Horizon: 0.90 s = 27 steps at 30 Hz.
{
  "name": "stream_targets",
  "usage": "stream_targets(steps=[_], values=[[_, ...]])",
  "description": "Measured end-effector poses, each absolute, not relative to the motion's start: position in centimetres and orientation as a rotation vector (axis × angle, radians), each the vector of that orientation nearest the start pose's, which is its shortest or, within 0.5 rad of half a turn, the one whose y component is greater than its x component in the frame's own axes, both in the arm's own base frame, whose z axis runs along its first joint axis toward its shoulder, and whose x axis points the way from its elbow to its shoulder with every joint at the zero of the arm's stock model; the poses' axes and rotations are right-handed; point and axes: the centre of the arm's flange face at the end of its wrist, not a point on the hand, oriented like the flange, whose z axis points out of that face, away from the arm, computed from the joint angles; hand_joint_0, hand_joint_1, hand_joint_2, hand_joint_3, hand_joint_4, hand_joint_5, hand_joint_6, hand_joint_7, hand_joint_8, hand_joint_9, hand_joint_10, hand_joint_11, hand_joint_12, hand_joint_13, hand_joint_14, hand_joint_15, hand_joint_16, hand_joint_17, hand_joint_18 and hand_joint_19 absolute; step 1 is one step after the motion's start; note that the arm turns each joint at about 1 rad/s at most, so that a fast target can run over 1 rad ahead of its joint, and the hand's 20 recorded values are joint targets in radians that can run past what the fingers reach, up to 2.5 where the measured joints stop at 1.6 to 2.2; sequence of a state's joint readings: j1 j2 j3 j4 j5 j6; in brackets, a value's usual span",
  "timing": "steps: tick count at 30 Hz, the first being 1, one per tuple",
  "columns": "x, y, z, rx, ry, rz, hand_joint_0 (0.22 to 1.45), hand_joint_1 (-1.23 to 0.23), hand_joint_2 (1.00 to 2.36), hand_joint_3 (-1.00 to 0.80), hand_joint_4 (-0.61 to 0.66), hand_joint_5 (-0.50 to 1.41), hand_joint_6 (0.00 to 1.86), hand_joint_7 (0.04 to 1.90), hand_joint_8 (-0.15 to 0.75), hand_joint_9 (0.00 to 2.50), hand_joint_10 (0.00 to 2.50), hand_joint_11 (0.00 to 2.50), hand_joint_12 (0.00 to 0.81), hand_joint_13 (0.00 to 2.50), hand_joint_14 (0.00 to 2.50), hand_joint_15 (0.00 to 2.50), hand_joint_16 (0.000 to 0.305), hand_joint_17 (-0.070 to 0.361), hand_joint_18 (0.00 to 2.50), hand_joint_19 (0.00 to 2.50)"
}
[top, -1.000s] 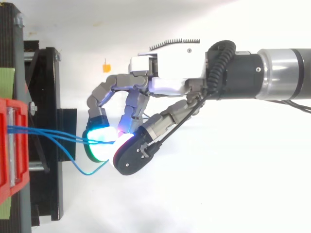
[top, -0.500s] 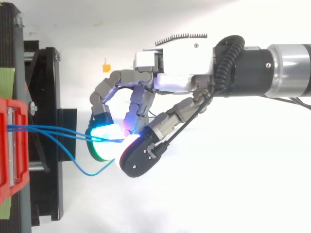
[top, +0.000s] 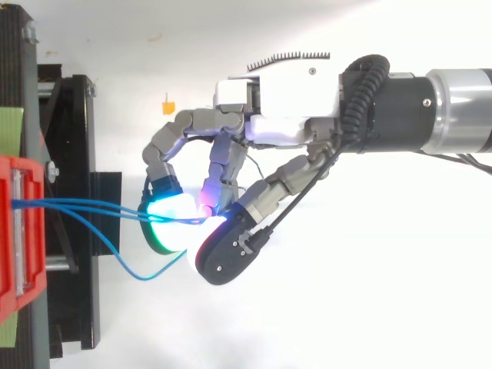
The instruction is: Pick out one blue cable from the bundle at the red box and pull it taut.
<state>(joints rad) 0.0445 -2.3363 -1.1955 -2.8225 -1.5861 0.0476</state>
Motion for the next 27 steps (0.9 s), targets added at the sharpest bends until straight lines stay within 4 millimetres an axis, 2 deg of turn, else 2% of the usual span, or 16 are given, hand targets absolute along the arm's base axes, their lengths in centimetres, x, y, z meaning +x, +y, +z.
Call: stream_targets(steps=[13,27], values=[[75.45,-9.83,21.32,1.269,1.285,1.25,0.68,-0.92,1.0,-0.5,-0.09,-0.06,0.91,1.19,0.298,1.4,0.02,0.71,0.361,1.23,0.02,0.58,0.048,0.108,1.11,0.61],[75.09,-9.83,21.0,1.292,1.309,1.234,0.77,-0.96,1.0,-0.5,-0.22,-0.07,0.92,1.25,0.276,1.34,0.03,0.7,0.352,1.21,0.02,0.59,0.047,0.106,1.09,0.59]])
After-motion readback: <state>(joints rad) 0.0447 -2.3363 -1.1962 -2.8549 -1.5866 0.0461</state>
